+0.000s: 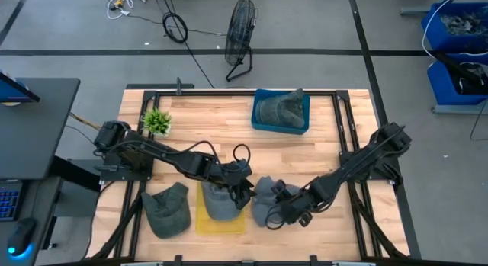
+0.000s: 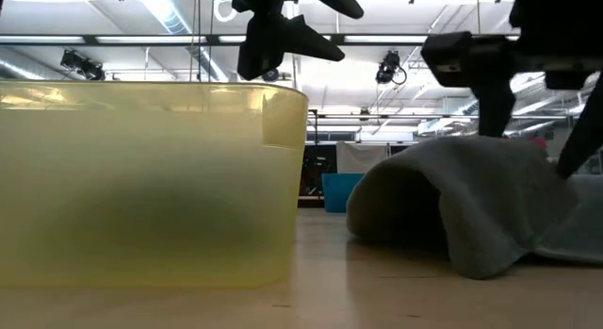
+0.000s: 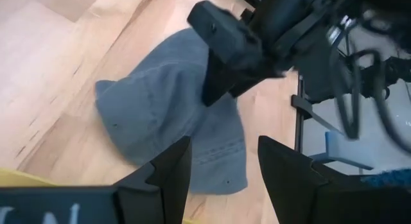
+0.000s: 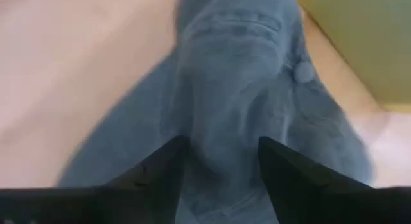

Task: Pick & Place hat
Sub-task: Put the gray cap into the yellow bin

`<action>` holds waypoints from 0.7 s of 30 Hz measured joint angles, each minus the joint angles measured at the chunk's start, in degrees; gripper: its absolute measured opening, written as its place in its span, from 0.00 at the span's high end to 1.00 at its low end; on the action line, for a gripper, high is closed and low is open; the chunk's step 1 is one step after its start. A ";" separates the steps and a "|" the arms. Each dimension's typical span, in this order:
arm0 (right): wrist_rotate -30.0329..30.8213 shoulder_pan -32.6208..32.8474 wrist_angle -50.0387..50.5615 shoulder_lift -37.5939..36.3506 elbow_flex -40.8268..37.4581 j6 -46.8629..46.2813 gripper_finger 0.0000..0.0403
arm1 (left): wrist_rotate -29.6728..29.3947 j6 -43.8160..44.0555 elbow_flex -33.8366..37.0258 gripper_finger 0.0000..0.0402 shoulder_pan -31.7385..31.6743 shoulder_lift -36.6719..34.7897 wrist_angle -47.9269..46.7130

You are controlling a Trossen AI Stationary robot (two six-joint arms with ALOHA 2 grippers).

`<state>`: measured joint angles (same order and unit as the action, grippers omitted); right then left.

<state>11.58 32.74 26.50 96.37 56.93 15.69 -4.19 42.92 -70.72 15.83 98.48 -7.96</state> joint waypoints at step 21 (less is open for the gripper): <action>12.67 -2.55 6.27 -0.37 -0.11 -21.95 0.99 | -0.27 -3.06 -0.04 0.54 0.50 0.00 8.27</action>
<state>24.25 30.20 32.77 96.00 56.82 -6.27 -4.46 39.86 -70.76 16.33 98.48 0.31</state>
